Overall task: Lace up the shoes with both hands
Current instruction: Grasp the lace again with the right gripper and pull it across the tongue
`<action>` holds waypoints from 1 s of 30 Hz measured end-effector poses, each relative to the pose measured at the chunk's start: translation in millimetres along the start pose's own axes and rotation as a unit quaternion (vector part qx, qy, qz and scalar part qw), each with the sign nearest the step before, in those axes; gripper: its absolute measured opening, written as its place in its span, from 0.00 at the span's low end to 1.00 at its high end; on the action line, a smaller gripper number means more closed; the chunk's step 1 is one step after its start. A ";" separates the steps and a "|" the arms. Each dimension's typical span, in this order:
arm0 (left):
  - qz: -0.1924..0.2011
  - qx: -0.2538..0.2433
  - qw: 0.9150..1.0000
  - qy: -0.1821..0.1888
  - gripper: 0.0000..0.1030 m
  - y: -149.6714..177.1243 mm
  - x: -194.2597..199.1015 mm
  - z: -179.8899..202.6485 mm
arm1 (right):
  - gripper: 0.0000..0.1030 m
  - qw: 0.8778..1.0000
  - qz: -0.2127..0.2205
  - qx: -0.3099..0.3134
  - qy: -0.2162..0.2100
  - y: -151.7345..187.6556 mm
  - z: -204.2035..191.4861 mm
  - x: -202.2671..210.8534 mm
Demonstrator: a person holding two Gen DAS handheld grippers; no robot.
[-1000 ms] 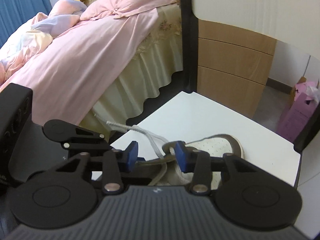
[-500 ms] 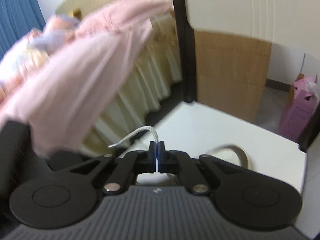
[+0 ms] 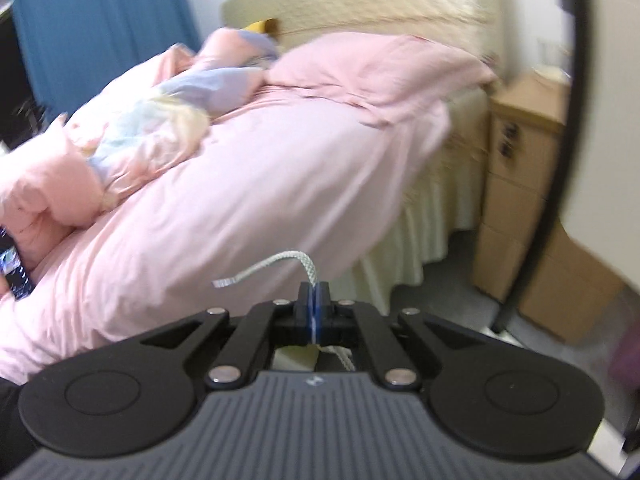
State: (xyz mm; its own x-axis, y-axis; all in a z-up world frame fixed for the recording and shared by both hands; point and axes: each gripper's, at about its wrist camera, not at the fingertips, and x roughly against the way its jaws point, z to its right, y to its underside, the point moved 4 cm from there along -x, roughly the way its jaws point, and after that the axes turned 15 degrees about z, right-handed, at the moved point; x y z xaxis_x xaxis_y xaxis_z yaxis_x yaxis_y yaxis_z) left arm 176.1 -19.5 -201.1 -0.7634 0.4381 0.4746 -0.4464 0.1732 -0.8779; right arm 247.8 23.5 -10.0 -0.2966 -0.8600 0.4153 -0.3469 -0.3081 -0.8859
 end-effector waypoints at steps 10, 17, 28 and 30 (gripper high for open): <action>0.009 0.014 1.000 -0.004 0.27 1.3 4.0 -2.4 | 0.86 0.992 -0.115 0.035 0.021 27.0 12.6 -32.8; 0.012 0.016 1.000 -0.008 0.27 1.3 5.2 -0.8 | 0.82 0.991 -0.114 0.007 0.063 45.2 54.1 4.2; 0.019 0.034 0.999 -0.015 0.27 6.6 9.7 0.2 | 0.39 0.968 -0.215 -0.046 0.119 146.8 102.0 38.0; 0.018 0.031 0.999 -0.015 0.27 6.6 9.3 0.7 | 0.37 0.968 -0.213 -0.044 0.124 156.1 104.3 37.5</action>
State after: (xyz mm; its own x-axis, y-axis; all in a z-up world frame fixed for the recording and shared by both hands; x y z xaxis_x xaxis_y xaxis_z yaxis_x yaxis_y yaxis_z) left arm 165.8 -15.0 -202.4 -0.7925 0.4165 0.4455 -0.4464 0.1018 -0.8890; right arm 275.4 -99.3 -154.3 -0.3110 -0.5345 0.7859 -0.5562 -0.5681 -0.6065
